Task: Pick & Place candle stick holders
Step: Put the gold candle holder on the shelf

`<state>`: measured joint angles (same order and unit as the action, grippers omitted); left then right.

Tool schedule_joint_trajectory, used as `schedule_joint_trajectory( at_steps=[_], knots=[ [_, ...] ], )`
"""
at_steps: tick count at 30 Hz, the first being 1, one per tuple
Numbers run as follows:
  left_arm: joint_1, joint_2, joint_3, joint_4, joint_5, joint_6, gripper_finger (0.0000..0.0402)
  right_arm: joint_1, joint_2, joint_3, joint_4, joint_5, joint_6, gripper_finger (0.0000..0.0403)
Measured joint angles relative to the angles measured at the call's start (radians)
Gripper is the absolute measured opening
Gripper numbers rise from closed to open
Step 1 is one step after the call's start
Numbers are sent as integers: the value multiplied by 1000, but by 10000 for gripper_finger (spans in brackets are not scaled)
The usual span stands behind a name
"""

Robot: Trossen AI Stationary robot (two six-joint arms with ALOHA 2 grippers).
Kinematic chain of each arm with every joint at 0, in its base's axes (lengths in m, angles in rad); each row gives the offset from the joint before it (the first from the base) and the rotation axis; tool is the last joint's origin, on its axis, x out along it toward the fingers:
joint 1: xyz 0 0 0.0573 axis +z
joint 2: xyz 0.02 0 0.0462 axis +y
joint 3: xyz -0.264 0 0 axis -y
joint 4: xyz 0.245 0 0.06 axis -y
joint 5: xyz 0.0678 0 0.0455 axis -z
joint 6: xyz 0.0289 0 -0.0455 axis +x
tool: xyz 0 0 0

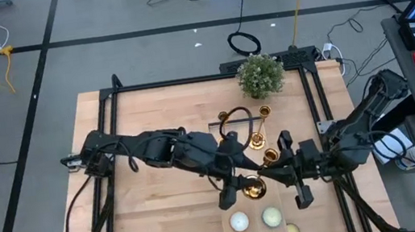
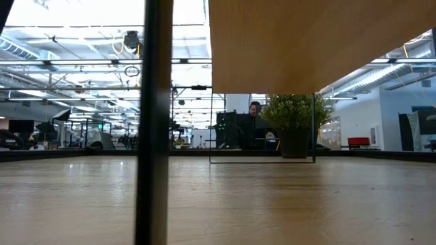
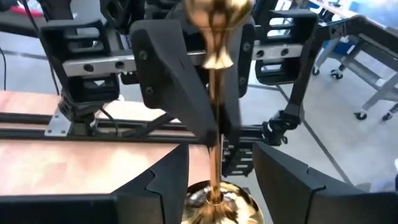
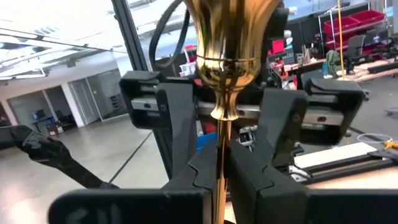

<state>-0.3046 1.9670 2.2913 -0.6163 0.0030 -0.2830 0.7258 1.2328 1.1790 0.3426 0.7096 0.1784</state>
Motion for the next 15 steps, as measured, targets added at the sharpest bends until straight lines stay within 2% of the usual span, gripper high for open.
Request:
schedule_joint_trajectory(
  at_steps=[15],
  knots=[
    [6, 20, 0, 18, -6, -33, 184, 0, 3, 0, 31, -3, -34, 13]
  ],
)
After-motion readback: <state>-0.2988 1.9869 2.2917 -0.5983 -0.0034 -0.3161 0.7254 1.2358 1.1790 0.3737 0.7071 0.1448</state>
